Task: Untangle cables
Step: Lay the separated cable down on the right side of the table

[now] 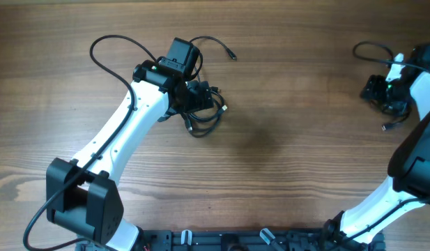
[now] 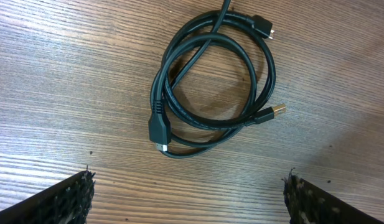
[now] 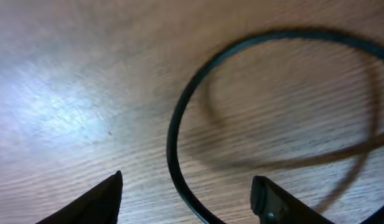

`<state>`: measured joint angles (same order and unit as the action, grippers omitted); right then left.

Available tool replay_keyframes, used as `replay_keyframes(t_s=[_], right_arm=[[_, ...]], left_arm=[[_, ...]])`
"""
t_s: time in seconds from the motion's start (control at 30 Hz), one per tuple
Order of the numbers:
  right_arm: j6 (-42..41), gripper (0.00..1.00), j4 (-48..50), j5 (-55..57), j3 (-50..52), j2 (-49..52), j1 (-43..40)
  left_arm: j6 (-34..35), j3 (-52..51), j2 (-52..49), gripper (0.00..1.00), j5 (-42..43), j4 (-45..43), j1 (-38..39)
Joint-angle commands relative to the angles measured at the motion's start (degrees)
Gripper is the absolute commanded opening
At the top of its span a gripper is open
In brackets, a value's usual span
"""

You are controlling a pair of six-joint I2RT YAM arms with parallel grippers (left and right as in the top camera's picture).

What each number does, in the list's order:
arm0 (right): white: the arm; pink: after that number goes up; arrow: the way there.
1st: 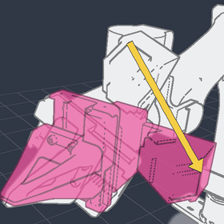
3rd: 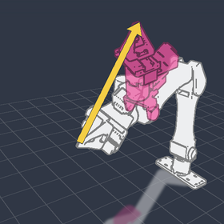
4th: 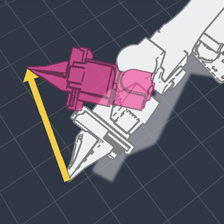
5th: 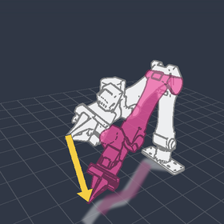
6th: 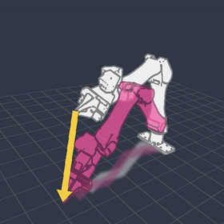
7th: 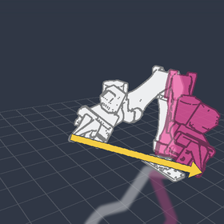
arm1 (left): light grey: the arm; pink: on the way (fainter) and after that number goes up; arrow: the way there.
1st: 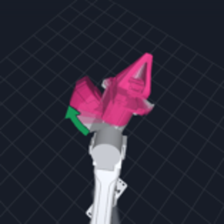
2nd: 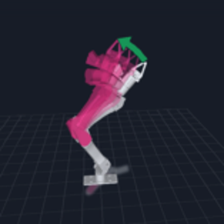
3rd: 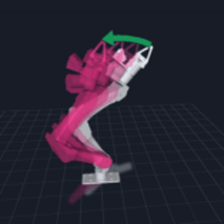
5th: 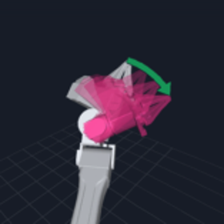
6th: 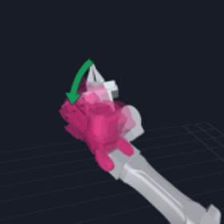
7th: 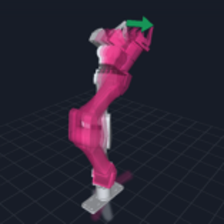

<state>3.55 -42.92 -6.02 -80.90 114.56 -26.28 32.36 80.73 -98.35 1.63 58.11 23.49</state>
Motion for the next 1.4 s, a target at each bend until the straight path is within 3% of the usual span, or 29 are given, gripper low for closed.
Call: replay_keyframes(t_s=[0.0,0.03,0.17,0.23,0.33,0.37,0.4,0.47,0.53,0.67,0.73,0.83,0.9,1.0,1.07,1.1,1.13,1.17,1.2,1.37], right_arm=[[0.79,0.58,0.35,2.62,1.44,1.38,0.13],[0.7,0.43,0.31,2.6,1.49,1.38,0.13],[0.02,0.06,0.98,-3.3,1.53,1.38,1.01],[-3.96,0.04,3.3,-3.5,1.53,1.38,2.14],[-3.56,0.04,5.51,-1.03,1.53,1.38,2.97],[-3.52,0.36,6.03,4.44,1.53,1.38,2.97],[-2.84,0.75,6.08,8.22,1.53,1.38,2.97],[3.93,0.79,5.81,10.64,1.53,1.38,2.97],[4.92,0.7,5.75,10.12,1.53,1.75,2.93],[5.03,0.66,4.31,4.0,2.67,6.34,2.97],[3.56,0.42,4.94,3.37,2.64,6.95,2.97],[1.66,0.17,5.33,1.68,0.96,6.58,2.97],[-4.11,0.04,5.35,-3.91,-3.5,6.34,2.99],[-21.9,0.04,9.73,-19.61,-14.12,6.34,3.1],[-34.86,0.04,20.74,-29.92,-18.05,6.34,4.35],[-39.15,0.06,25.75,-30.45,-18.16,6.34,5.44],[-40.13,0.18,27.93,-30.36,-18.16,6.36,6.16],[-39.3,0.7,28.79,-28.59,-18.14,6.43,7.34],[-35.74,1.0,27.12,-25.03,-18.08,6.43,8.66],[-24.55,1.0,13.77,-15.74,-18.1,6.4,7.89]], left_arm=[[-0.63,-0.15,0.09,1.0,0.28,0.0,-0.5],[-0.63,-0.15,0.09,1.0,0.28,0.0,-0.5],[-0.63,-0.15,0.09,1.0,0.28,0.0,-0.5],[-0.63,-0.15,0.09,1.0,0.28,0.0,-0.5],[-0.63,-0.15,0.09,1.0,0.26,0.0,-0.5],[-0.63,-0.15,0.09,1.0,0.28,0.0,-0.5],[-0.63,-0.15,0.09,1.0,0.28,0.0,-0.5],[-0.63,-0.15,0.09,1.0,0.28,0.0,-0.46],[-0.63,-0.15,0.09,1.0,0.28,0.0,-0.46],[-0.63,-0.15,0.09,1.0,0.28,0.0,-0.48],[-0.63,-0.15,0.09,1.0,0.28,0.02,-0.46],[-0.63,-0.15,0.09,1.0,0.28,0.0,-0.46],[-0.63,-0.15,0.09,1.0,0.28,0.0,-0.46],[-0.63,-0.15,0.09,1.0,0.26,0.0,-0.46],[-0.63,-0.15,0.09,1.0,0.28,0.0,-0.46],[-0.63,-0.15,0.09,1.0,0.28,0.0,-0.46],[-0.63,-0.15,0.09,1.0,0.28,0.0,-0.46],[-0.63,-0.15,0.09,1.0,0.28,0.0,-0.46],[-0.63,-0.15,0.09,1.0,0.28,0.0,-0.46],[-0.63,-0.15,0.09,1.0,0.28,0.0,-0.46]])
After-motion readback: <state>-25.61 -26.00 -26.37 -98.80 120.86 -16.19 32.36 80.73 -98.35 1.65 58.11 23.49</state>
